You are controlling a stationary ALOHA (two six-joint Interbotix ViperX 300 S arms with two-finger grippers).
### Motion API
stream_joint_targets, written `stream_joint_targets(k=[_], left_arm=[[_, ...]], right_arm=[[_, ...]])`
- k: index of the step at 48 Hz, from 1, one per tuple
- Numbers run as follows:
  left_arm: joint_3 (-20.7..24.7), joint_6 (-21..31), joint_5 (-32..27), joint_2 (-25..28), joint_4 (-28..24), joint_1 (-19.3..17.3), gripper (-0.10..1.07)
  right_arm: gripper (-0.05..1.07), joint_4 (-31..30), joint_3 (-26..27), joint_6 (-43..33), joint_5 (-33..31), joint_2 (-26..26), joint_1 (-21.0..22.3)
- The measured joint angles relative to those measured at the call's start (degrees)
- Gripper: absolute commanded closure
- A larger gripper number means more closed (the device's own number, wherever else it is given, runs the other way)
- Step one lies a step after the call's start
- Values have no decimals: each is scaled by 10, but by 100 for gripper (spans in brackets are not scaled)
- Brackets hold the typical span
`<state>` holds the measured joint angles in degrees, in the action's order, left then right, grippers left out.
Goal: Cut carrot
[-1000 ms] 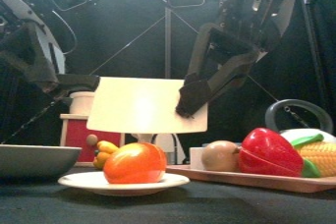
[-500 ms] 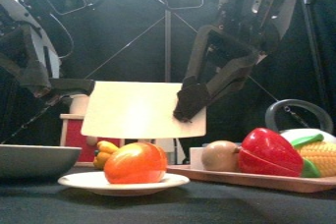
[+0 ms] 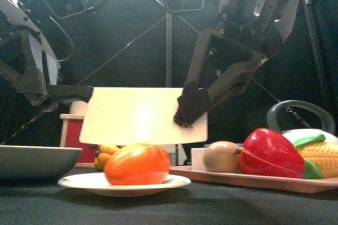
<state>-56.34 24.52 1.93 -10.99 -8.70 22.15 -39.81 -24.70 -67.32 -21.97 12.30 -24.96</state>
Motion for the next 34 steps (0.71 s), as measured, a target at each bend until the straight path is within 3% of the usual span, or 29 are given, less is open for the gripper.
stream_joint_targets(k=[34], left_arm=[[0,1,0,12,0,0,82]], right_arm=[[70,0,1,0,2,11,-1]])
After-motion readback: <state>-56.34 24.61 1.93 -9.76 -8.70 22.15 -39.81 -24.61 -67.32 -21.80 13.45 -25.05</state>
